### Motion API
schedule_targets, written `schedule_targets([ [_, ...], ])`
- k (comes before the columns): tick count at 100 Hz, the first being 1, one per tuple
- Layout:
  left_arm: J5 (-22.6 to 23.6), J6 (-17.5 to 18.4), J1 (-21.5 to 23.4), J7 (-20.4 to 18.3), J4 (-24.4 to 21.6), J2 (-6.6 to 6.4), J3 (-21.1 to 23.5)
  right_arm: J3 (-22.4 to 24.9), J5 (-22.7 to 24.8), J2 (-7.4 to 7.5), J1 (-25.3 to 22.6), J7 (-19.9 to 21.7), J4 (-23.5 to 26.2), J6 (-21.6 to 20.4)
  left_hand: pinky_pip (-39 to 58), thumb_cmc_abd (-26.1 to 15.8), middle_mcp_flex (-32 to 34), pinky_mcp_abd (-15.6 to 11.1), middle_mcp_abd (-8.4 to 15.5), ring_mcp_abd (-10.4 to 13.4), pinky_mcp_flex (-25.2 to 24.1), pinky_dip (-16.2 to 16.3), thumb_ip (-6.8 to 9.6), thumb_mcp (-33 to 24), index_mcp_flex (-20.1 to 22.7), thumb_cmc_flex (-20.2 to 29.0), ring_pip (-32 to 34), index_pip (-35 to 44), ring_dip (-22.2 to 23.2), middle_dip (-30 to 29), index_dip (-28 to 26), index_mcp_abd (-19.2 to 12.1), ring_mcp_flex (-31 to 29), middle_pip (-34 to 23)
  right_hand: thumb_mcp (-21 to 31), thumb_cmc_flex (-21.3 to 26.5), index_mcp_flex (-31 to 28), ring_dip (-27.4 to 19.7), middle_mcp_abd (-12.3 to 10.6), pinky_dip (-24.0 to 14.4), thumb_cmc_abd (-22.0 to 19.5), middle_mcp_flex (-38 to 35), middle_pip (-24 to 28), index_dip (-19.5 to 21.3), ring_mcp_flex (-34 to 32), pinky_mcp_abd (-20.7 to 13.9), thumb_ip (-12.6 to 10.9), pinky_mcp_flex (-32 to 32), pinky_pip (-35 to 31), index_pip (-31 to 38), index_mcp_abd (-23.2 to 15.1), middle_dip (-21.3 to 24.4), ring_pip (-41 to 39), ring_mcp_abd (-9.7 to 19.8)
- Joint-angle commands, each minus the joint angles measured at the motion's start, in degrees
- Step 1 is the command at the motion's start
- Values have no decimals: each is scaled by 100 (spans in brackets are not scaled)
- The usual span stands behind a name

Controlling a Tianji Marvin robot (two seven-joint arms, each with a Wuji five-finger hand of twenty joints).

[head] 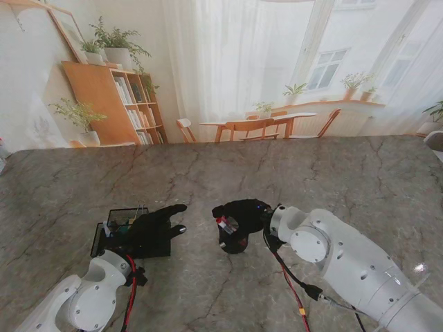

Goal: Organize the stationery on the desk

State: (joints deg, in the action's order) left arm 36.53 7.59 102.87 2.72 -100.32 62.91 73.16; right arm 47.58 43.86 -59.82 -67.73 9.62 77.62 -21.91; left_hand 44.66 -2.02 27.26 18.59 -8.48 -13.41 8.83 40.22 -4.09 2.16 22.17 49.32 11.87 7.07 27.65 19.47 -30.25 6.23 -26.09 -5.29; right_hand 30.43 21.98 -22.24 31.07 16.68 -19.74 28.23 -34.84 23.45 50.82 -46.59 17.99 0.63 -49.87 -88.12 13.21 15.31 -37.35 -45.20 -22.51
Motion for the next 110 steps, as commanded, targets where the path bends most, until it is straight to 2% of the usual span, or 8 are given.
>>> schedule_targets([
  [1,-25,17,39,15,28,23,-8,-16,38,44,-95,173,5,21,52,-474,46,377,-13,93,-57,154,72,49,143,108,-1,36,21,150,-82,-9,-39,17,245,-67,188,-2,185,-170,-337,208,-353,-259,-87,230,220,273,-119,-162,166,154,-261,670],
  [10,-30,23,41,18,26,24,-8,16,118,58,-105,179,45,-44,54,-475,51,380,-10,87,-55,156,65,70,145,122,-1,37,21,151,-82,-14,-42,16,271,-479,290,18,311,-303,-460,370,-714,-444,84,333,288,617,35,-266,216,221,-132,580],
  [22,-54,27,41,13,25,25,-8,58,163,75,-115,232,99,-76,60,-463,58,391,-13,87,-49,160,67,76,152,117,1,40,22,152,-82,-10,-50,14,327,-981,443,5,497,-497,-559,562,-1078,-612,341,741,373,1372,462,-361,217,289,131,410],
  [37,-69,26,41,8,19,26,-11,108,180,89,-147,318,191,-36,63,-462,60,399,-9,95,-48,162,65,77,160,118,-2,42,21,154,-82,-3,-47,14,338,-1165,666,-96,717,-631,-628,847,-1405,-677,673,1174,404,2039,861,-441,106,406,612,150],
  [54,-55,58,63,49,7,31,5,155,122,99,-171,452,317,30,72,-463,61,410,-8,98,-39,166,65,78,164,139,1,44,22,155,-83,7,-57,14,316,-1282,908,-213,842,-689,-802,1082,-1606,-682,883,1728,404,2686,1330,-509,-73,550,1196,-48],
  [67,-32,65,95,86,-14,36,30,228,81,108,-162,576,420,88,74,-468,62,417,-21,89,-40,166,65,82,167,118,3,46,23,156,-84,-8,-61,14,290,-1286,948,-331,820,-671,-854,1114,-1656,-687,974,1890,399,2992,1575,-517,-244,657,1635,-156],
  [94,-16,65,109,90,-28,35,38,419,43,109,-145,705,602,144,83,-455,58,429,-27,94,-39,167,76,78,156,61,1,41,24,157,-82,15,-52,14,245,-1285,1074,-441,654,-661,-950,1206,-1699,-716,1030,1958,394,3112,1676,-567,-376,777,2115,-189],
  [110,12,81,107,85,-22,30,39,740,107,96,-313,736,973,350,80,-405,57,426,-29,89,-44,164,77,79,155,38,1,41,24,157,-83,14,-48,14,230,-1220,1204,-505,554,-651,-973,1308,-1724,-698,1125,1959,382,3204,1736,-589,-453,835,2408,-217],
])
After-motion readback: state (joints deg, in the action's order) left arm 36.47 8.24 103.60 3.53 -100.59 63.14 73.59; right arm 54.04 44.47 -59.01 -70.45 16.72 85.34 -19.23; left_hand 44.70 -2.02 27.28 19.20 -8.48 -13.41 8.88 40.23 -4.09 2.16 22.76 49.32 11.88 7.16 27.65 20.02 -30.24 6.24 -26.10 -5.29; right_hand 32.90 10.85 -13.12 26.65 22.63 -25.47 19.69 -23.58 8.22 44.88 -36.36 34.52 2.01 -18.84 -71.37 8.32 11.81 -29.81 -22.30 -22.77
